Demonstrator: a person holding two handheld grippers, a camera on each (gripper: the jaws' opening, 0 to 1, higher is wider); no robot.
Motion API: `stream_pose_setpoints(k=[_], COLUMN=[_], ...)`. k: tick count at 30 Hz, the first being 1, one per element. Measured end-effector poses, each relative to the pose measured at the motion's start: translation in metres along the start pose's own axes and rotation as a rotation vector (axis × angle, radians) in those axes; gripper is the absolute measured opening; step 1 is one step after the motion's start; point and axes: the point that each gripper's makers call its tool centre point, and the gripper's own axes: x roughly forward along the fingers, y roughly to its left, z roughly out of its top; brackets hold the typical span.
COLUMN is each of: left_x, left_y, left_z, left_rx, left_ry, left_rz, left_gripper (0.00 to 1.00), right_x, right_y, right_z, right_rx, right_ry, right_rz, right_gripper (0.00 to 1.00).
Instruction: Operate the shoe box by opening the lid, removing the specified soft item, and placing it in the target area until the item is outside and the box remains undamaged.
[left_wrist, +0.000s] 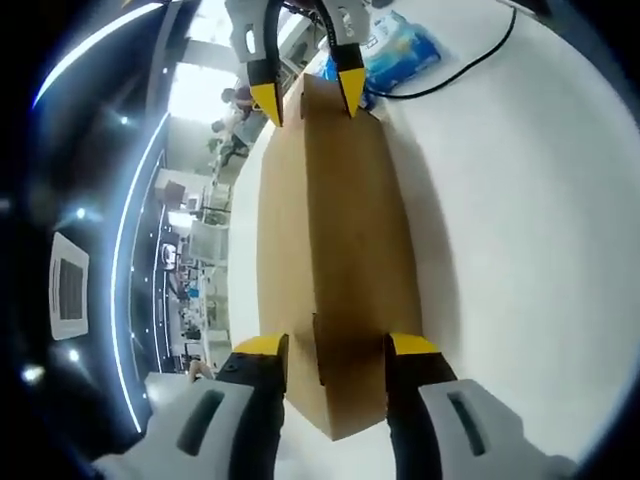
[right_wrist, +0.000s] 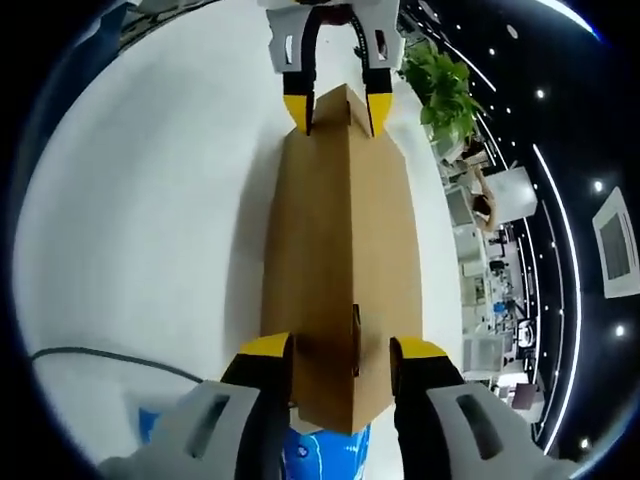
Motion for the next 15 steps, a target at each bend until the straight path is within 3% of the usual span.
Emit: stream_pose_setpoints(k=[6, 15], left_x=[0.005, 0.008], left_y=[0.0, -0.004], left_z=[-0.008, -0.02], left_rx=[-0.014, -0.035], left_ry=[0.001, 0.013], left_rz=[-0.003, -0.017], left_gripper=[0.45, 0.43], right_x=[0.004, 0.008], right_y=[0.004, 0.005], right_z=[-0.004, -0.013], right_rx=[-0.025, -0.029], right_ry=[-0.002, 0.016], right_rz=[0.012, 0.012], right_gripper=[0.4, 0.4])
